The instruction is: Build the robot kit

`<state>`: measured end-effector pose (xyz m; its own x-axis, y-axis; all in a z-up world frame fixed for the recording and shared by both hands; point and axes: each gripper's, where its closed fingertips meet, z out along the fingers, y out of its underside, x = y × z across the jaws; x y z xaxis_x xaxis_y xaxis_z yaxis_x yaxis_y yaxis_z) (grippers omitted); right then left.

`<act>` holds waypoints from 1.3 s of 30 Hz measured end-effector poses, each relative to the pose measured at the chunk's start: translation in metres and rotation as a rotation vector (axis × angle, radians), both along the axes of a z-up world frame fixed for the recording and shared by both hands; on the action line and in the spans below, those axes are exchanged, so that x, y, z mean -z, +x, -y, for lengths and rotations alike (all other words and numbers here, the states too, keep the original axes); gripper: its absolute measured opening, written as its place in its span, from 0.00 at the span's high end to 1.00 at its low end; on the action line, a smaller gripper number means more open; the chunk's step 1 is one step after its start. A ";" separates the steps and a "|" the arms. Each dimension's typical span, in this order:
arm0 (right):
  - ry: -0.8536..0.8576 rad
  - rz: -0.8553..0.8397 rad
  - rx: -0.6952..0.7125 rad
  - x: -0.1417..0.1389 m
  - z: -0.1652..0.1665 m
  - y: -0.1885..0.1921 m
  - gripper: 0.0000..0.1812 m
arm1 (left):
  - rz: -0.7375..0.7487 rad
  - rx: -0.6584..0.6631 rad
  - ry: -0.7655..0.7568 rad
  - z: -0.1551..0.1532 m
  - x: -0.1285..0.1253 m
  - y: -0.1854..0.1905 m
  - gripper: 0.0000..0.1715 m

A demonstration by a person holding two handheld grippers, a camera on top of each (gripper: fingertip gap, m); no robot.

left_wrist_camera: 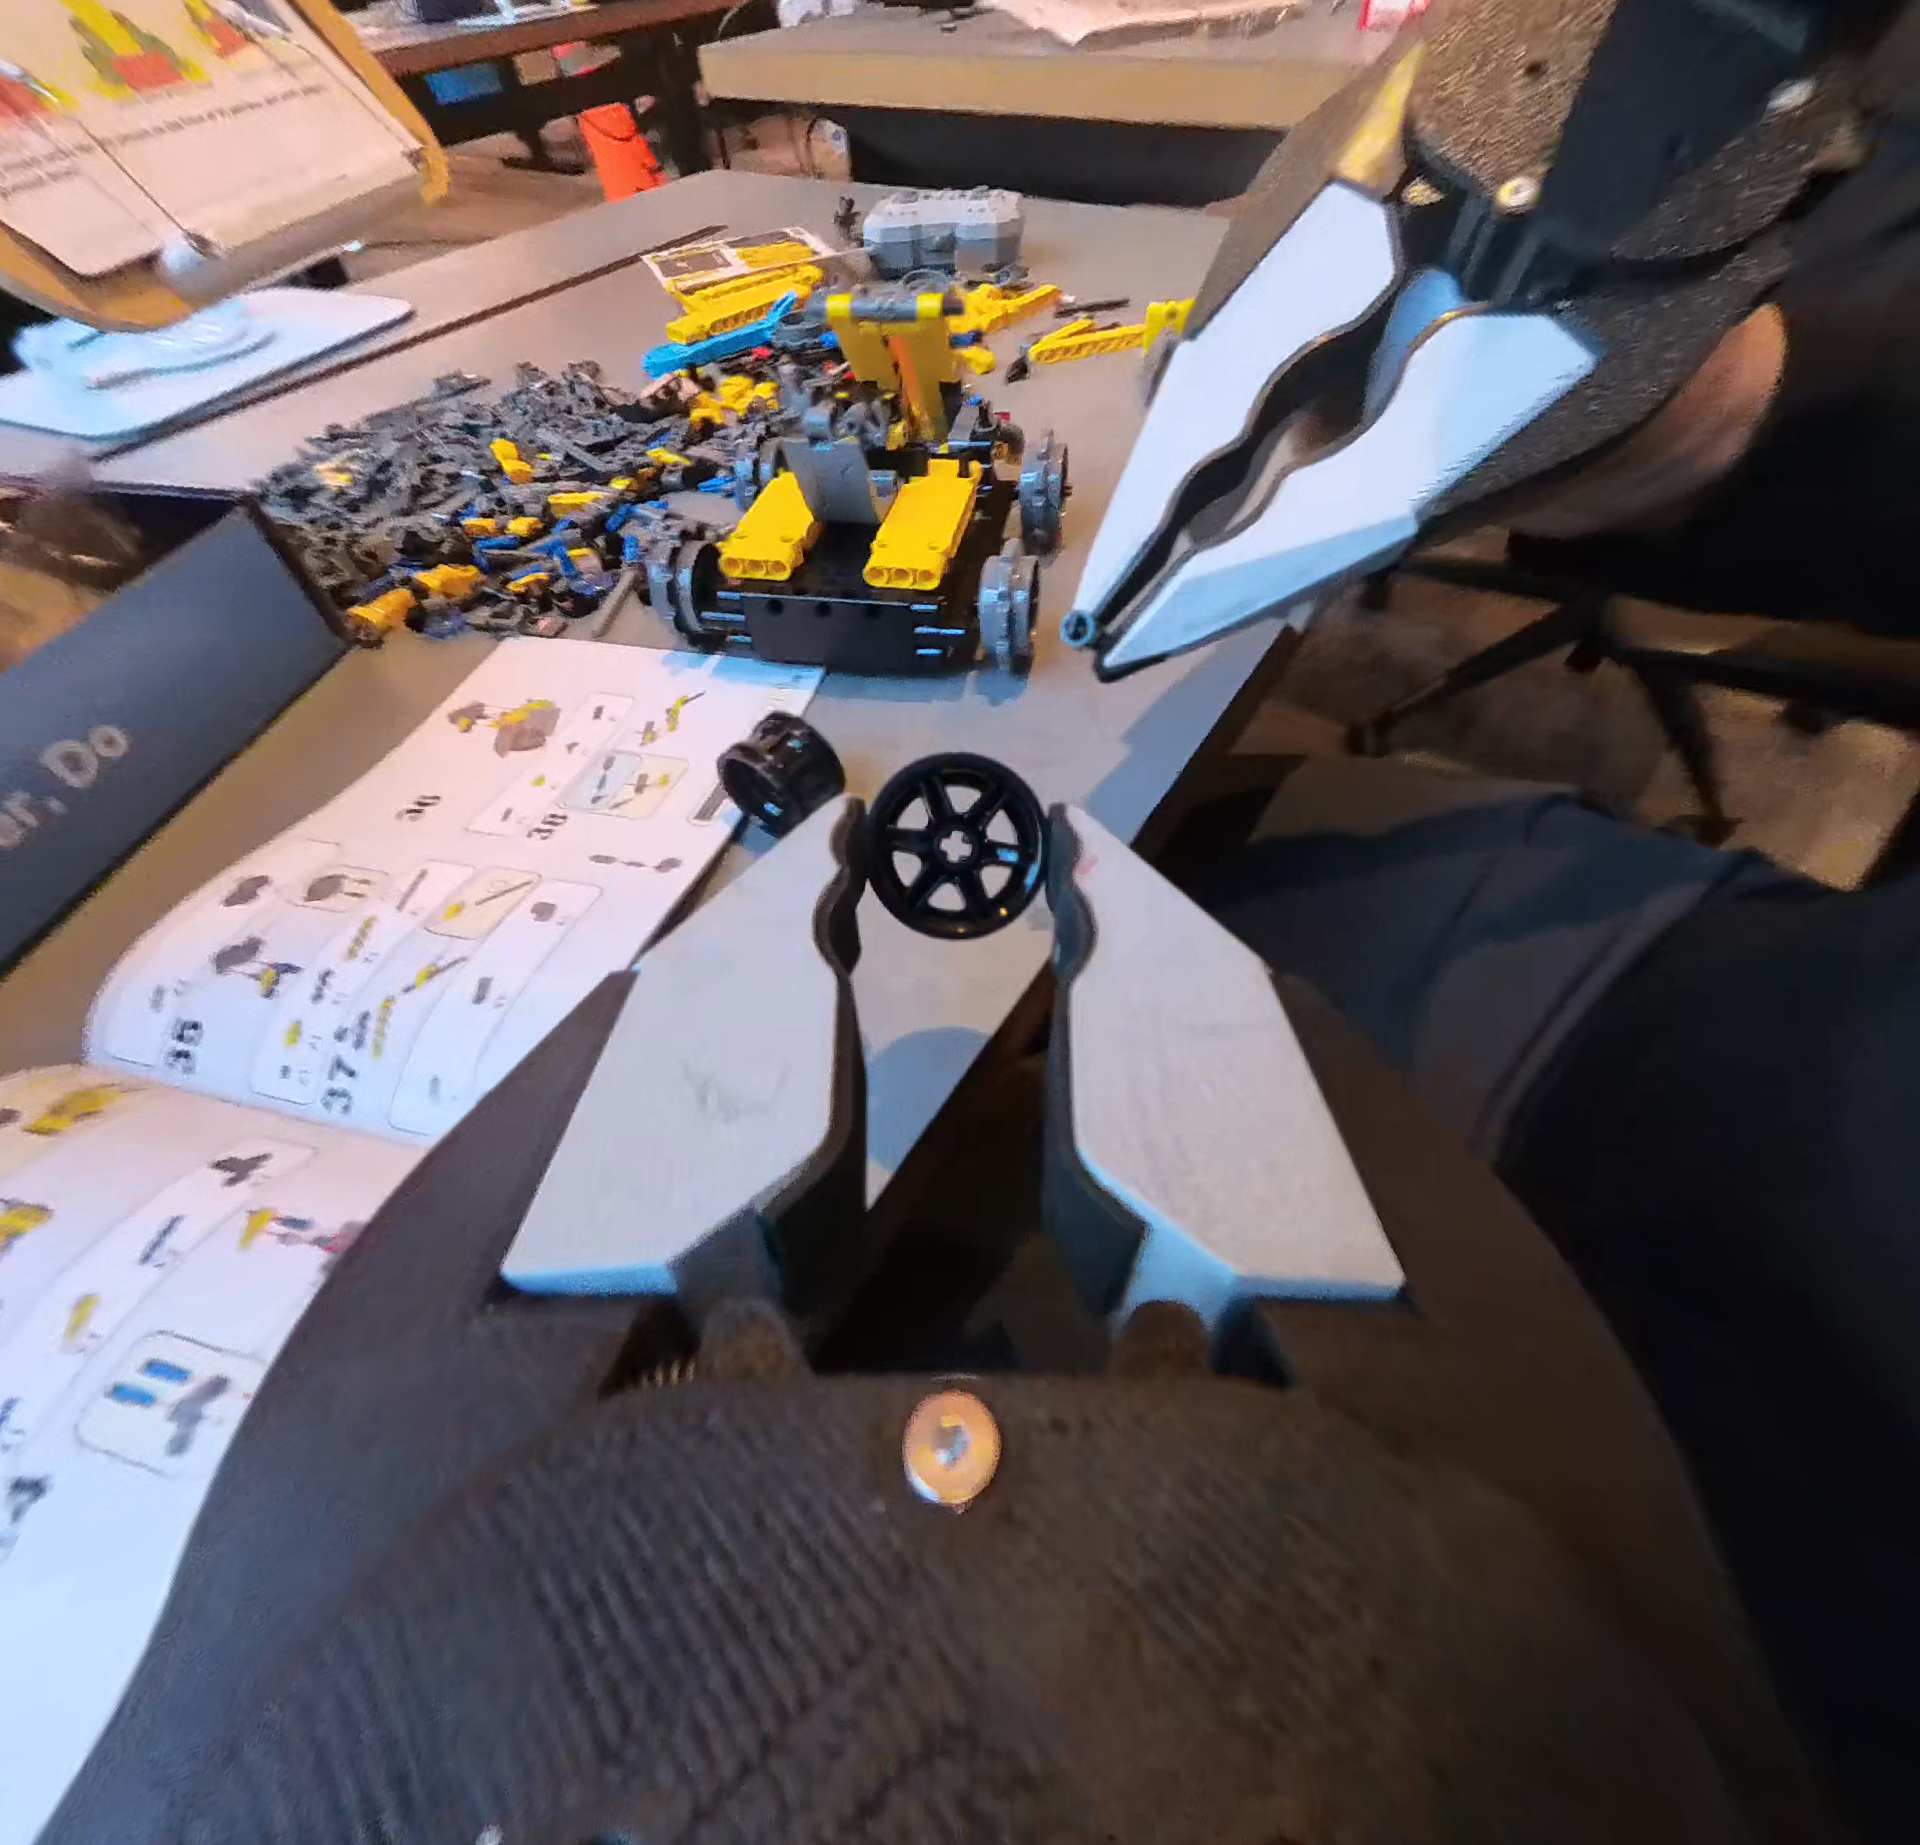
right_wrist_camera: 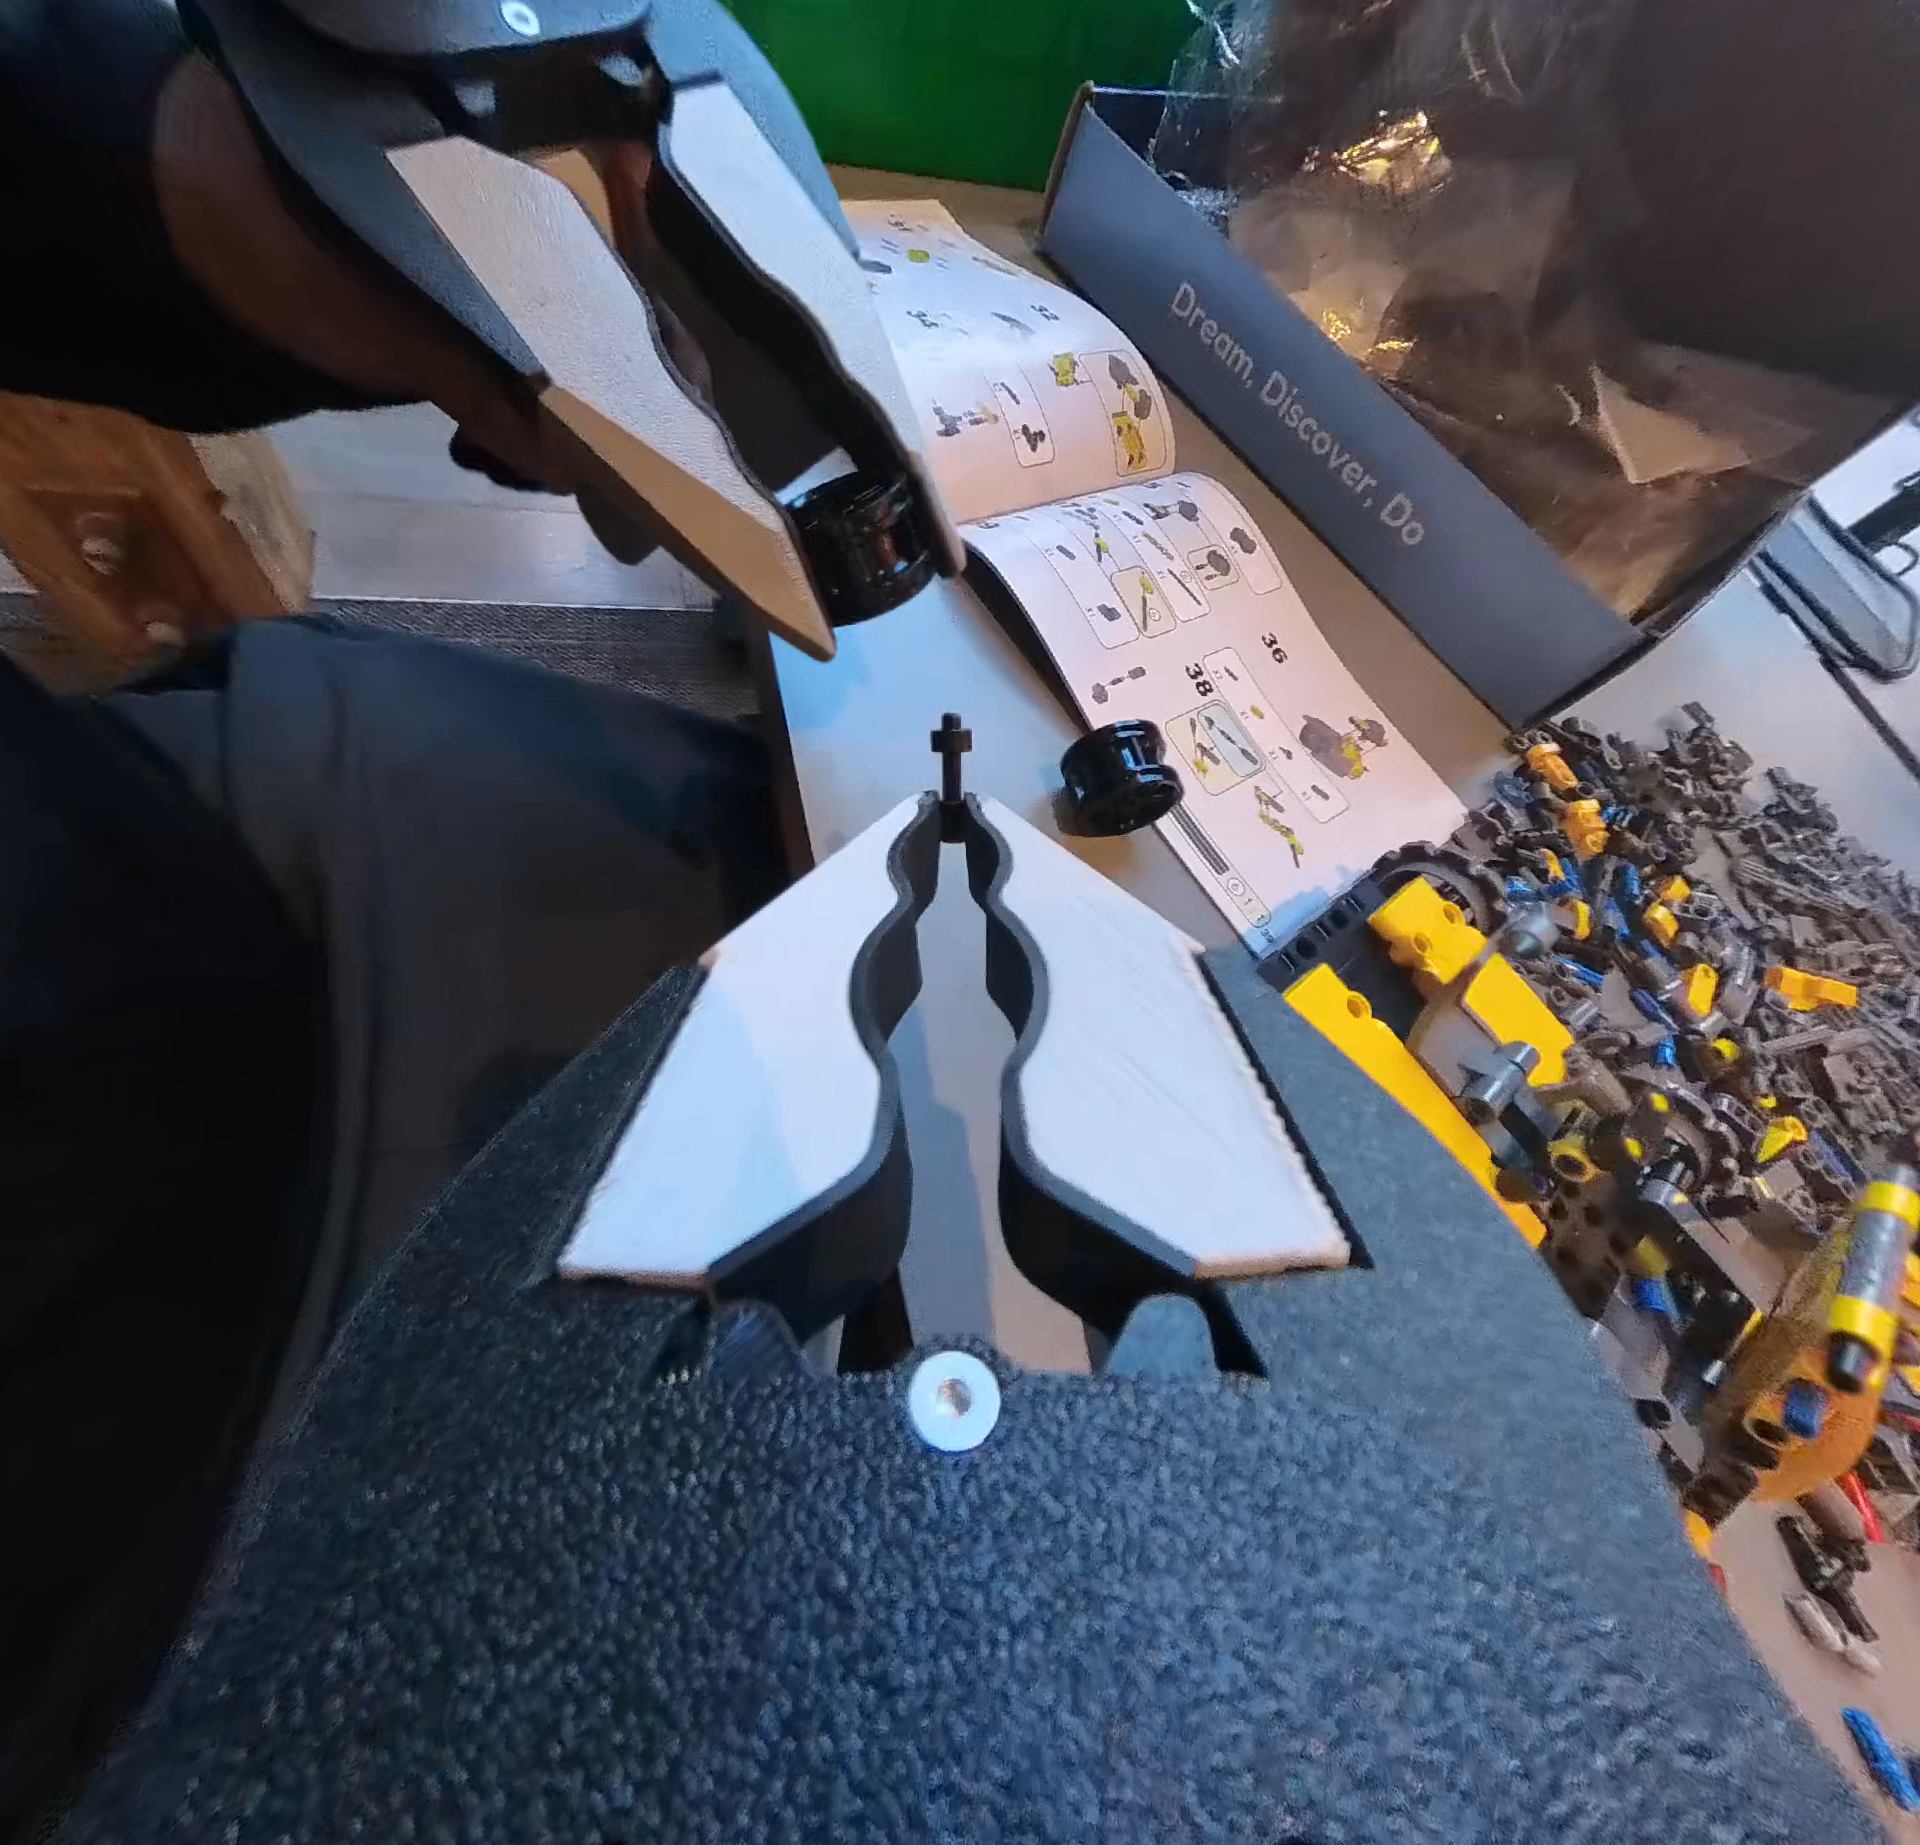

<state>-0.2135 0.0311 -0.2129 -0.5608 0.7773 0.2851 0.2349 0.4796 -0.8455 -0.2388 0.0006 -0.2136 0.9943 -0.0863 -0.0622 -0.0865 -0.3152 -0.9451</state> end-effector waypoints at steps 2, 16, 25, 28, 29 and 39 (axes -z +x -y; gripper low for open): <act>0.012 -0.002 0.004 0.005 0.001 0.001 0.98 | -0.071 -0.027 -0.028 -0.002 0.005 -0.003 0.81; 0.089 0.137 0.182 0.037 -0.050 0.023 0.98 | -0.111 -0.041 -0.191 -0.008 0.042 -0.001 0.81; 0.154 0.296 0.388 0.047 -0.128 0.066 0.97 | -0.007 -0.038 -0.130 -0.006 0.043 -0.002 0.81; 0.138 0.364 0.403 0.056 -0.141 0.069 0.97 | 0.011 -0.025 -0.112 -0.003 0.043 0.001 0.81; 0.113 0.387 0.398 0.060 -0.141 0.068 0.97 | 0.004 -0.028 -0.109 -0.003 0.043 0.000 0.81; 0.022 0.417 0.393 0.059 -0.141 0.056 0.90 | -0.015 -0.080 -0.030 0.003 0.032 -0.019 0.81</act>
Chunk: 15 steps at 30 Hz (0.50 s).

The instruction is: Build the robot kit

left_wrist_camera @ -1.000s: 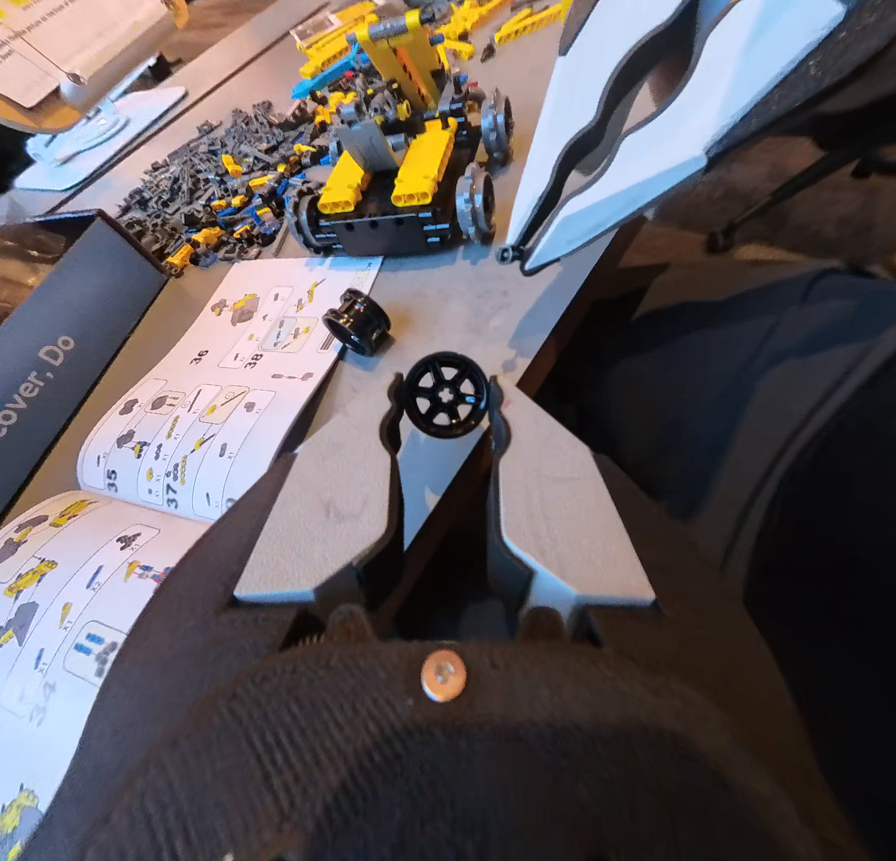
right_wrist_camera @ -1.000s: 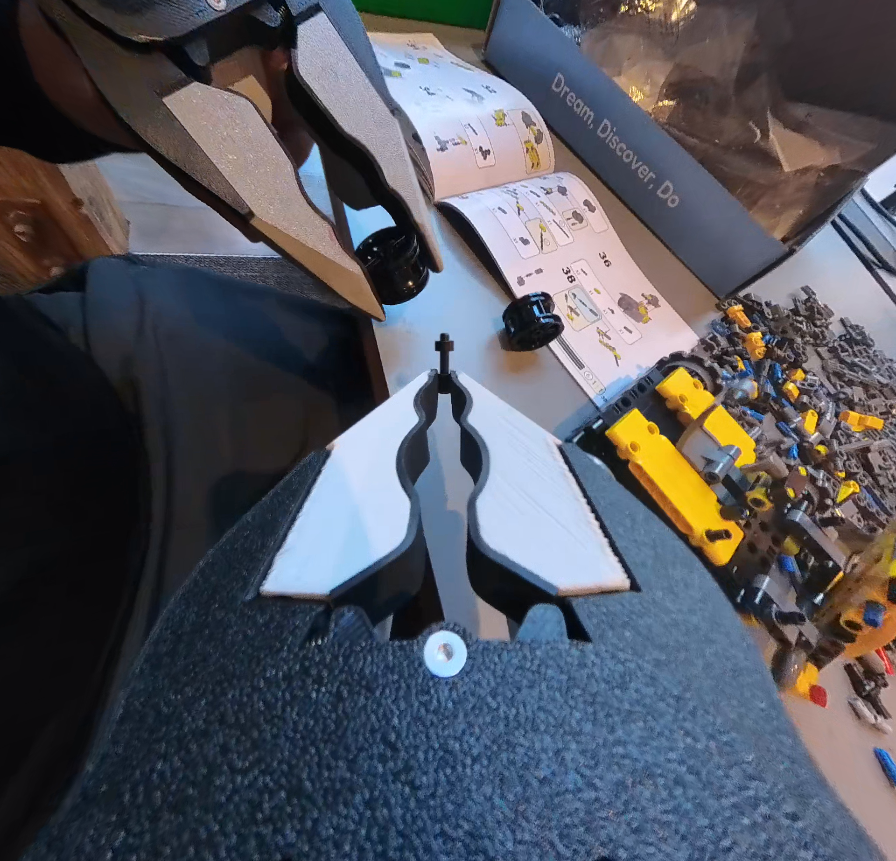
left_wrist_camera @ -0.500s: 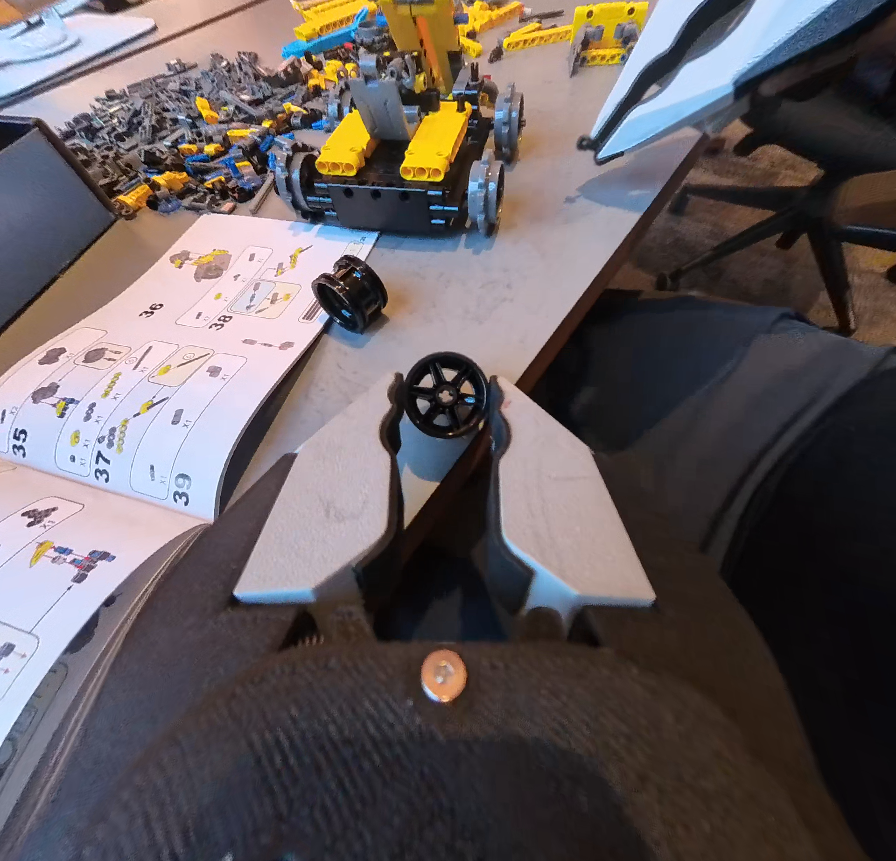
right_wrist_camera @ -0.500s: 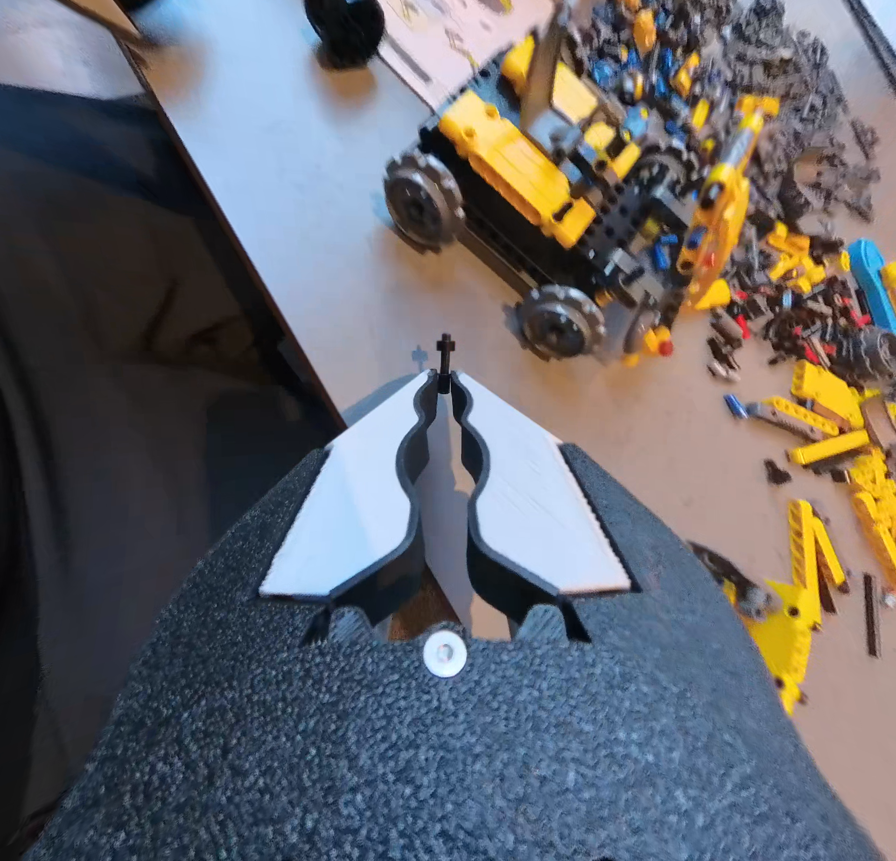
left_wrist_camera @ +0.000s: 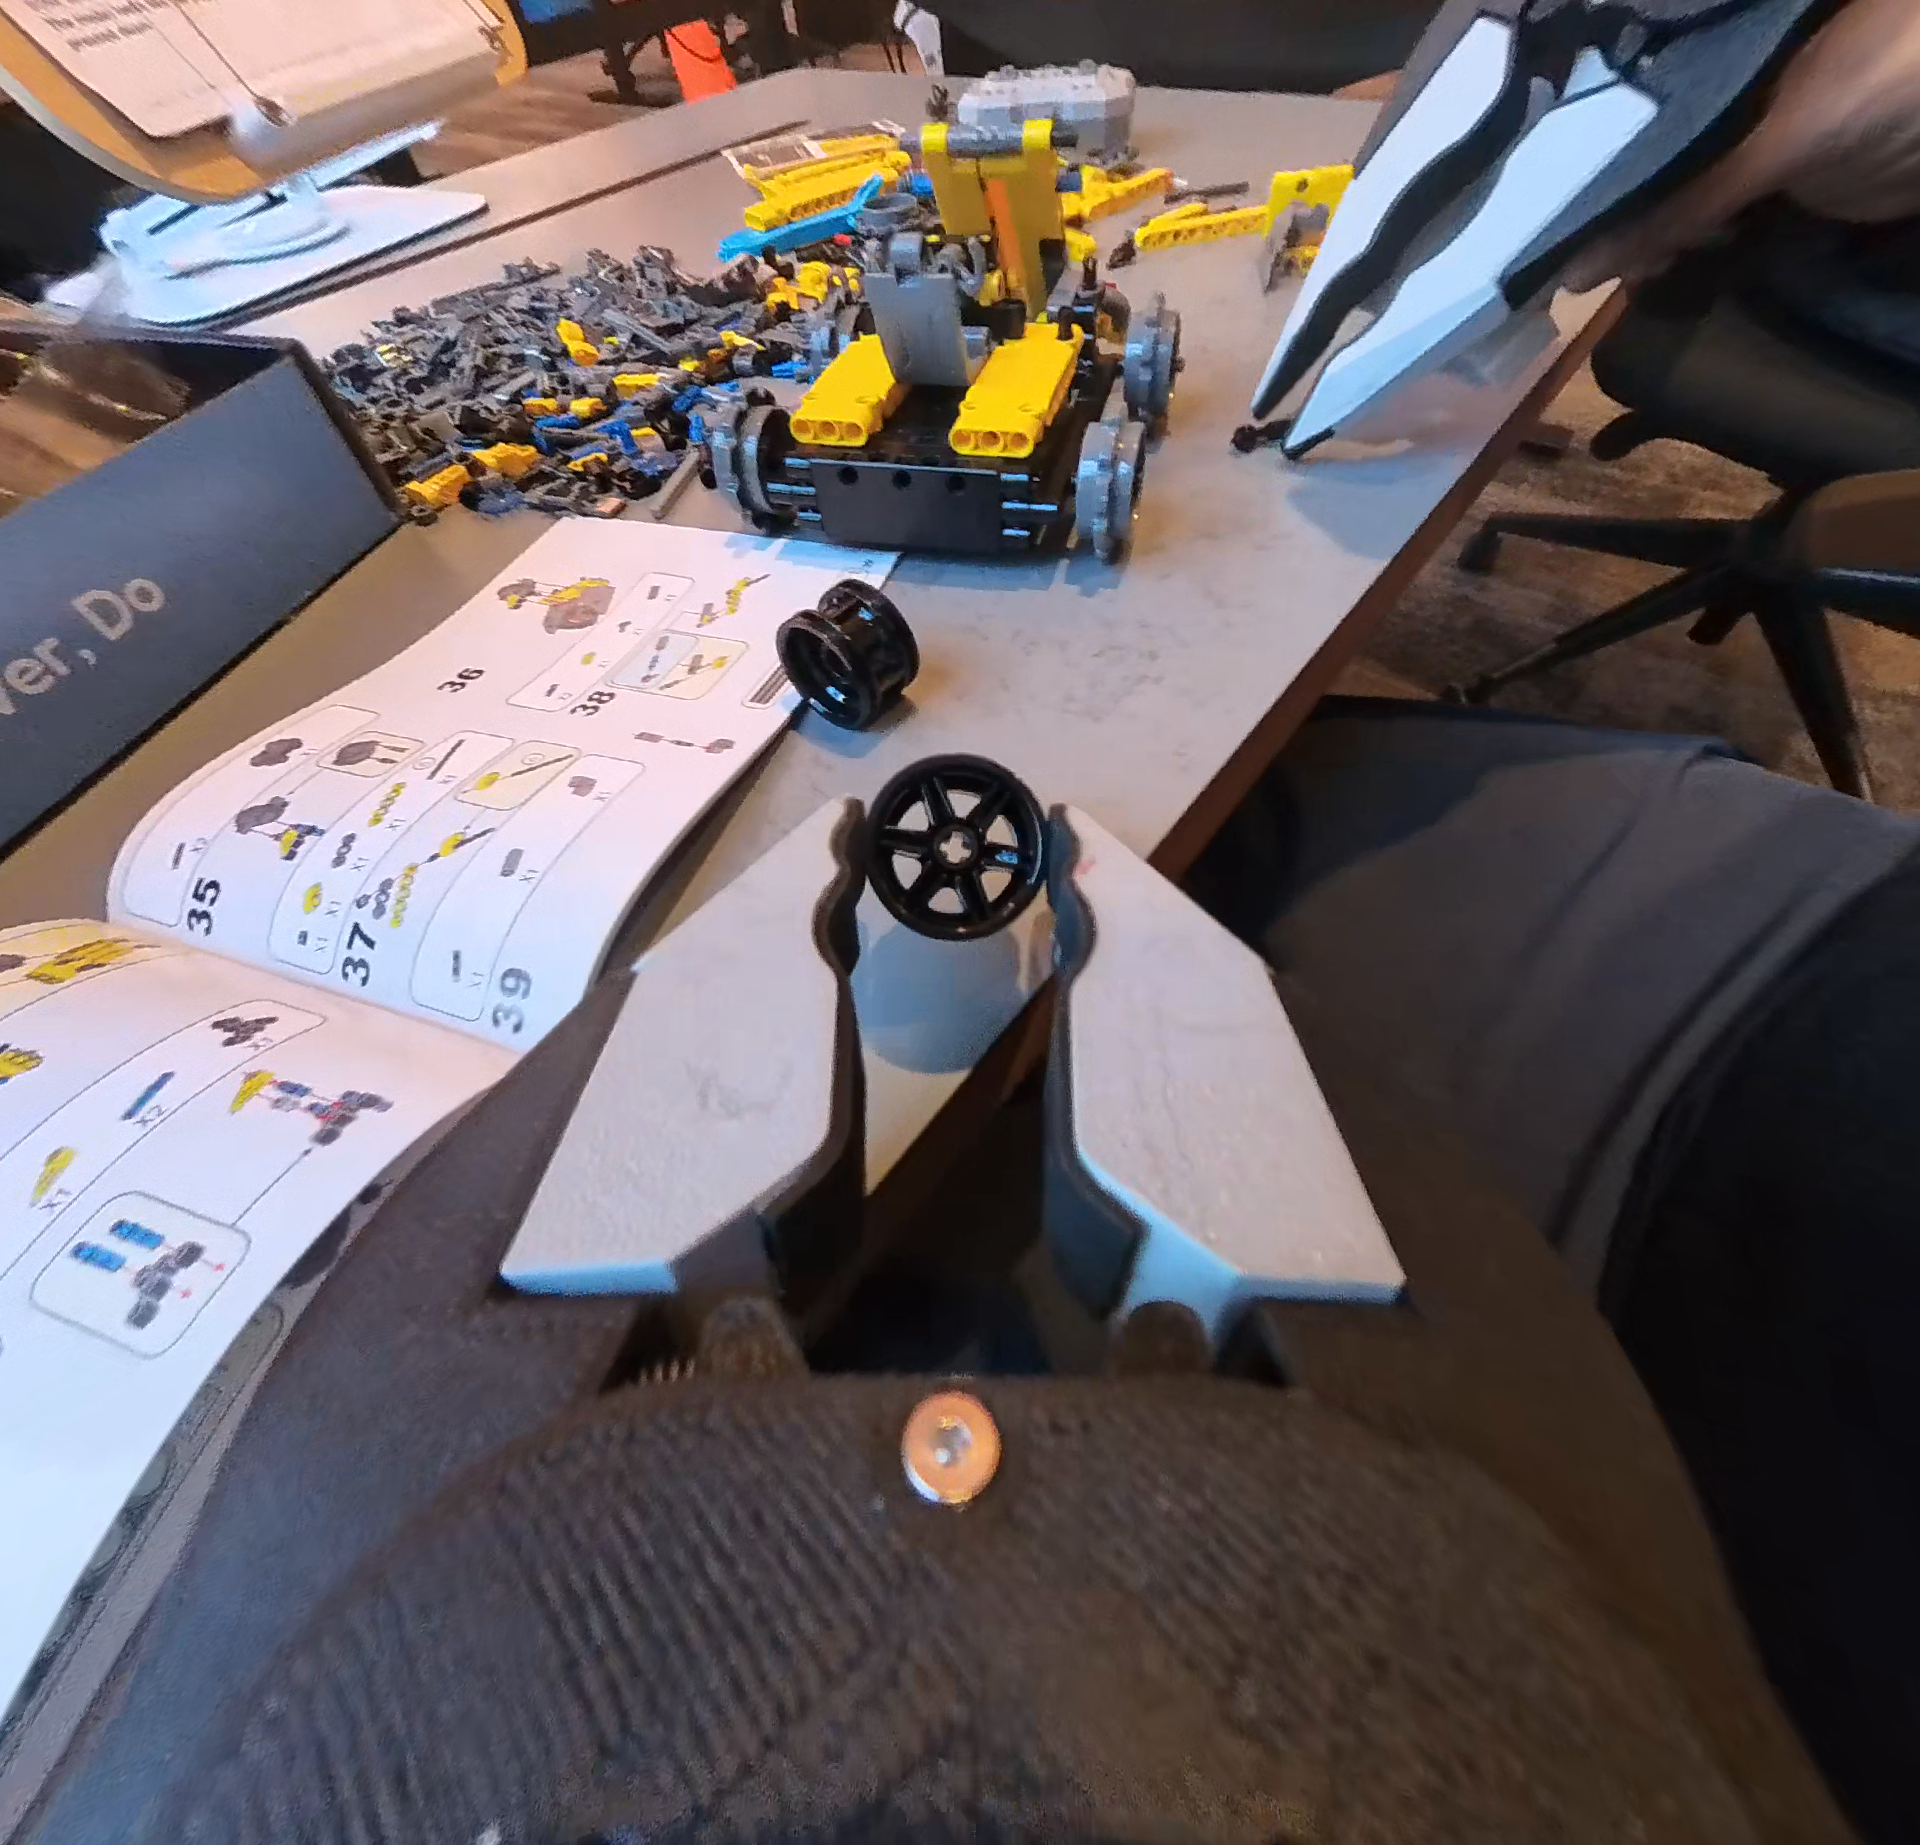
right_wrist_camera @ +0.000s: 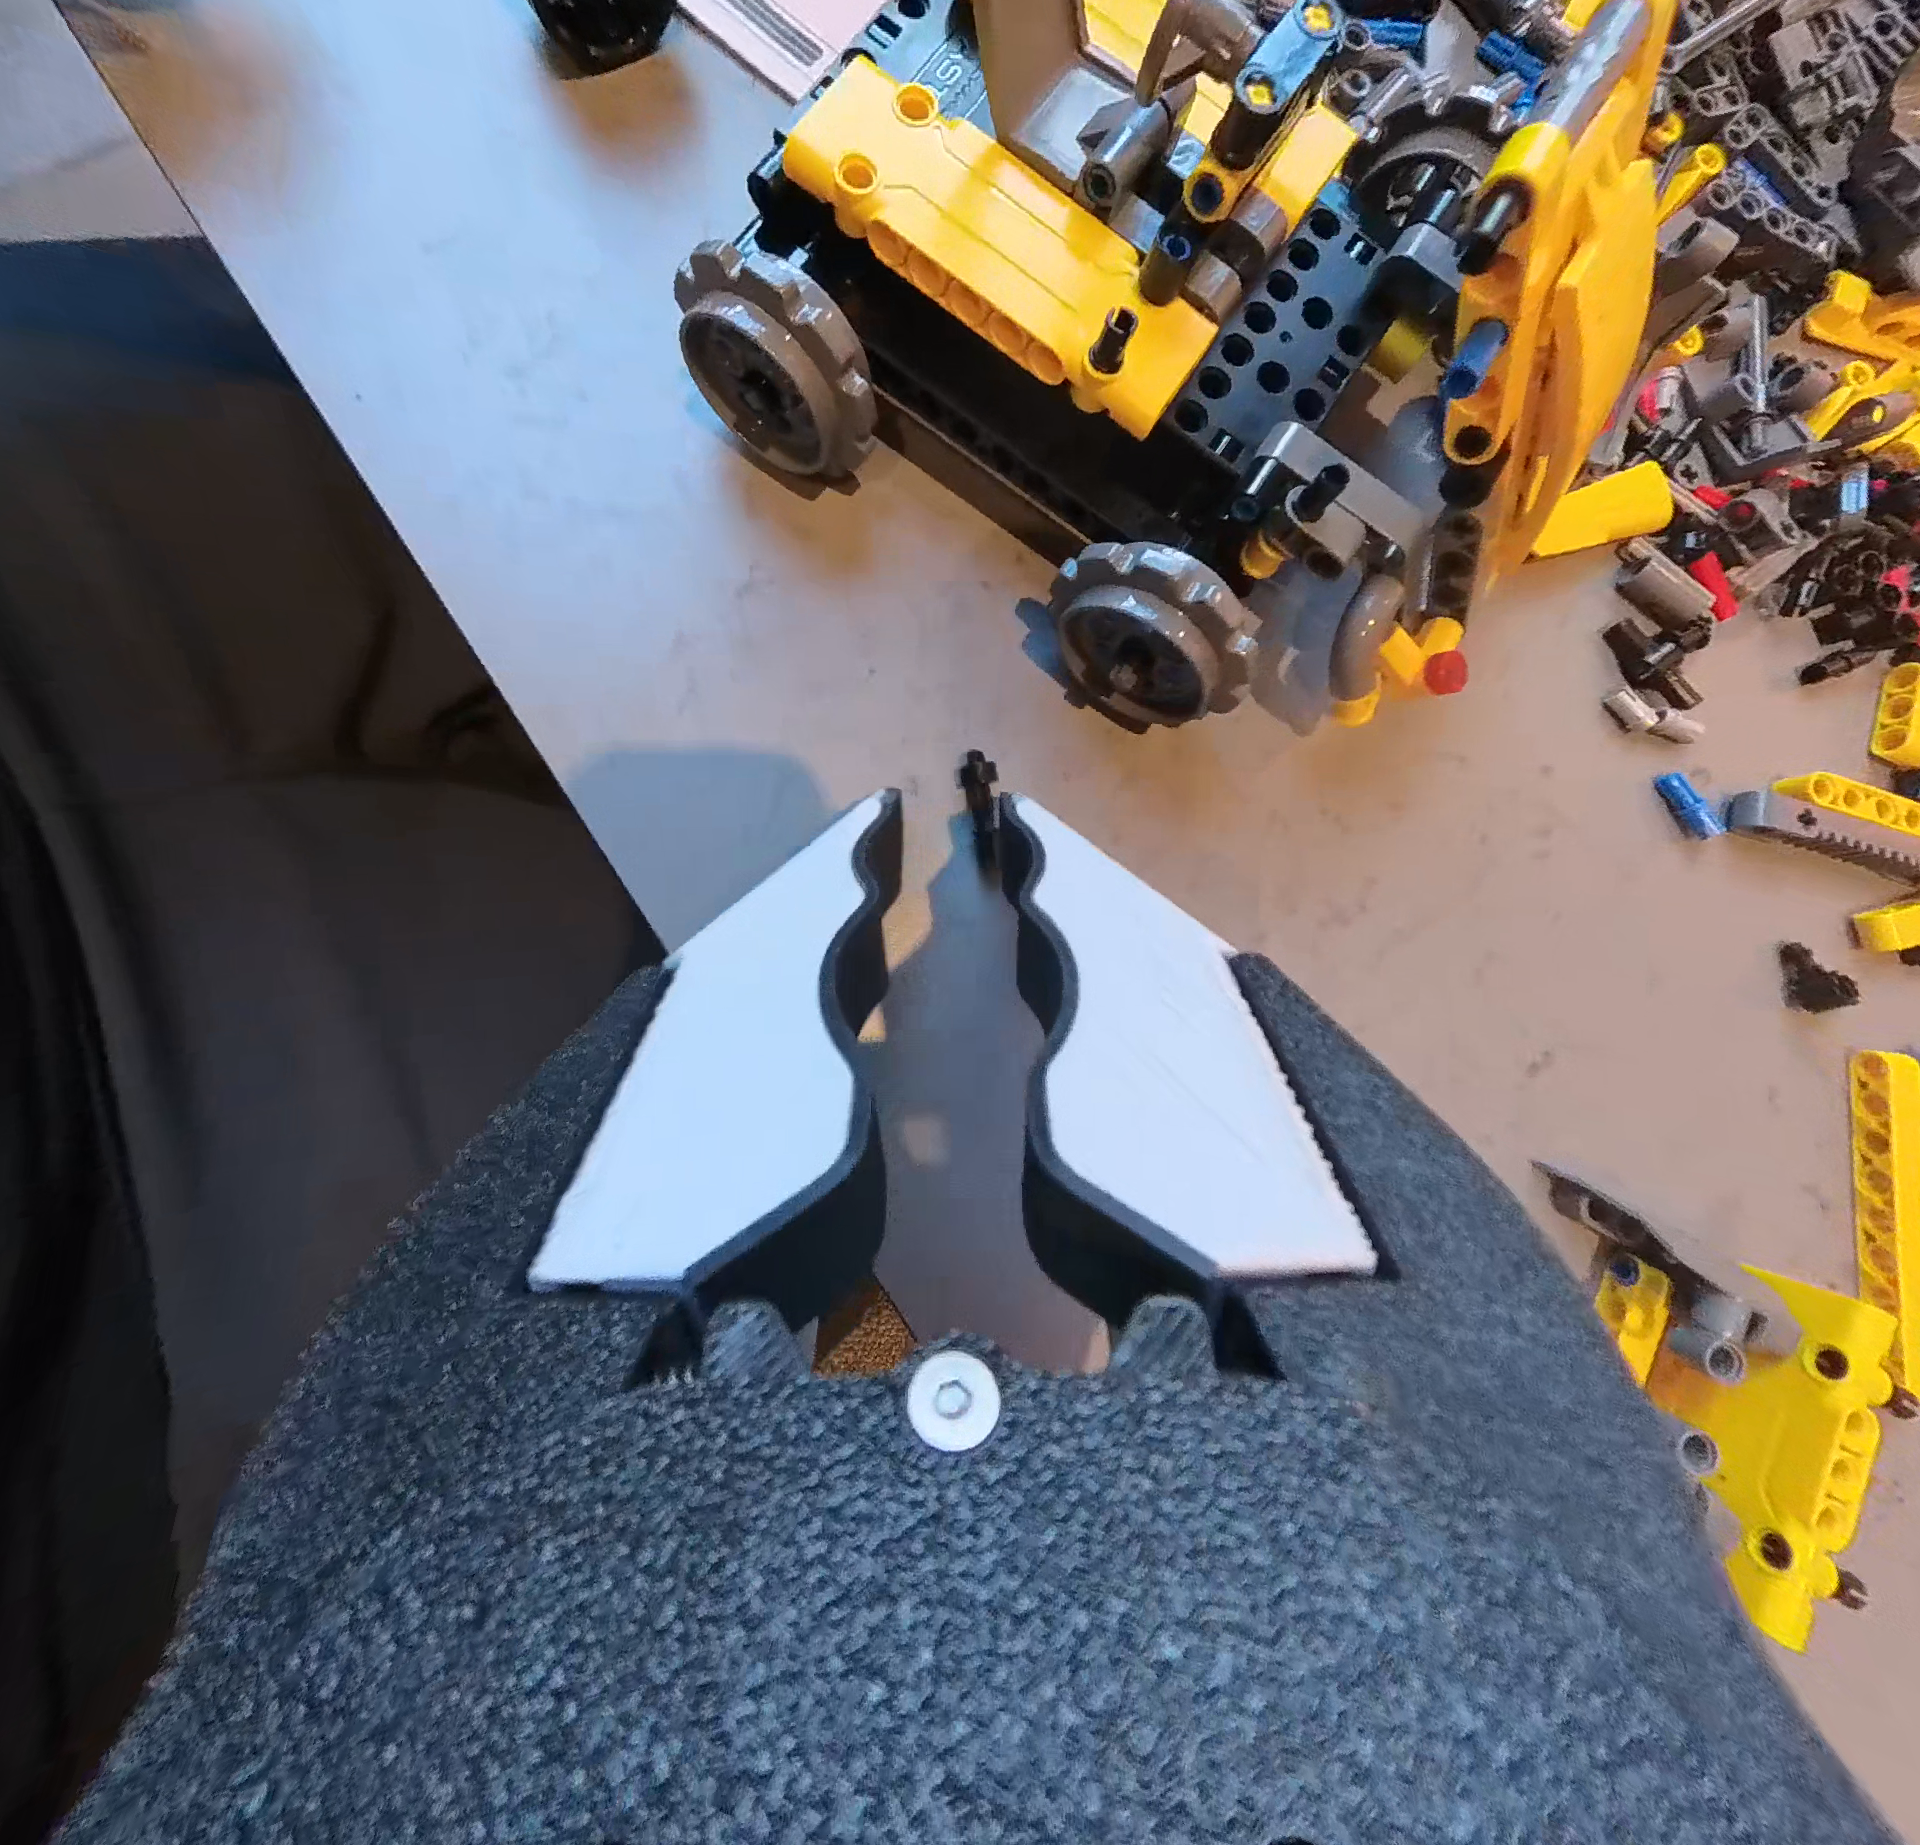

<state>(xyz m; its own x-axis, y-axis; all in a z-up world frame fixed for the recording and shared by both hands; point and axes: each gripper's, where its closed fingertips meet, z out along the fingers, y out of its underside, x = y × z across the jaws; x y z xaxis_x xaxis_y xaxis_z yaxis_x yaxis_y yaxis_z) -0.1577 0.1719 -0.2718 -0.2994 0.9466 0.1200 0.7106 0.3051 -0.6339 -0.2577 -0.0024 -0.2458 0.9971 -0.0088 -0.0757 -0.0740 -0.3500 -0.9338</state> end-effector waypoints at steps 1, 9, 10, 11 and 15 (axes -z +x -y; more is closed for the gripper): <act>-0.006 -0.004 0.000 -0.001 0.001 0.000 0.89 | 0.003 -0.004 0.012 0.000 -0.002 -0.001 0.81; -0.083 -0.110 0.059 -0.020 -0.002 0.002 0.85 | -0.045 0.021 0.048 -0.001 -0.010 0.008 0.81; -0.088 -0.153 0.067 -0.027 -0.001 0.001 0.86 | -0.061 0.026 0.062 -0.001 -0.012 0.010 0.81; -0.094 -0.200 0.074 -0.034 0.000 0.000 0.86 | -0.078 0.031 0.075 -0.002 -0.013 0.012 0.81; -0.153 -0.319 0.124 -0.049 -0.003 0.002 0.84 | -0.148 0.059 0.105 -0.008 -0.016 0.022 0.81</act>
